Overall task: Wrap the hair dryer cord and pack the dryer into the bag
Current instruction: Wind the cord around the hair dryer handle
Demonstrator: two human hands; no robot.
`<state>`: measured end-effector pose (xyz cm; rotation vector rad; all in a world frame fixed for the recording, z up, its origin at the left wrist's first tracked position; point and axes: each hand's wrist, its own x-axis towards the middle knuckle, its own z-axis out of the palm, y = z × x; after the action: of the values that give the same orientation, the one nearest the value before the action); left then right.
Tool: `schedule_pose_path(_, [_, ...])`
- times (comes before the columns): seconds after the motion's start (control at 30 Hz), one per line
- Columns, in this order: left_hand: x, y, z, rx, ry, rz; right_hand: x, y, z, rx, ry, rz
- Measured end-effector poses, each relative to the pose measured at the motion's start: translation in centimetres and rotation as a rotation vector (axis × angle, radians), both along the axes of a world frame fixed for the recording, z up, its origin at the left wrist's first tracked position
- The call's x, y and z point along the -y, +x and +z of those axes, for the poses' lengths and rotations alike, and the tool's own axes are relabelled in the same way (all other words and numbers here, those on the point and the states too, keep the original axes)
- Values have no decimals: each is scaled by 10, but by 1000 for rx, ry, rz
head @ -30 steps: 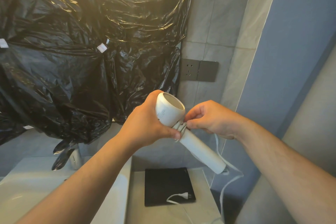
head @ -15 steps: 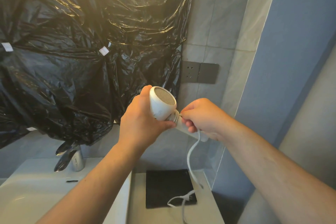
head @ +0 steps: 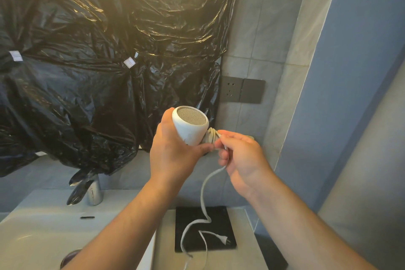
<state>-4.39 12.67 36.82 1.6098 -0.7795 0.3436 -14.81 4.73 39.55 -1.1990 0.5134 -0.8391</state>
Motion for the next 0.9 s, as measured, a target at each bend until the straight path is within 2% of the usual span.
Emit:
schedule_pose_path(0.07, [-1, 2, -1, -15, -2, 10, 1, -3, 3, -20, -21, 64])
schedule_pose_path(0.17, [-3, 5, 1, -66, -65, -41, 3, -8, 0, -93, -189, 105])
schedule_pose_path(0.27, [-1, 1, 0, -176, -145, -132, -2, -10, -6, -148, -423, -34])
schedule_pose_path(0.33, [5, 1, -4, -271, -188, -159, -6, -11, -12, -135, -506, -180])
schedule_pose_path(0.47, [13, 5, -5, -396, -244, -198, -9, -13, -14, -53, -497, -221])
schedule_pose_path(0.6, [9, 4, 1, -436, -300, -300, -3, -19, -13, 18, -543, -261])
schedule_pose_path(0.9, [9, 2, 0, -636, -296, -407, -6, -13, -19, -85, -704, -83])
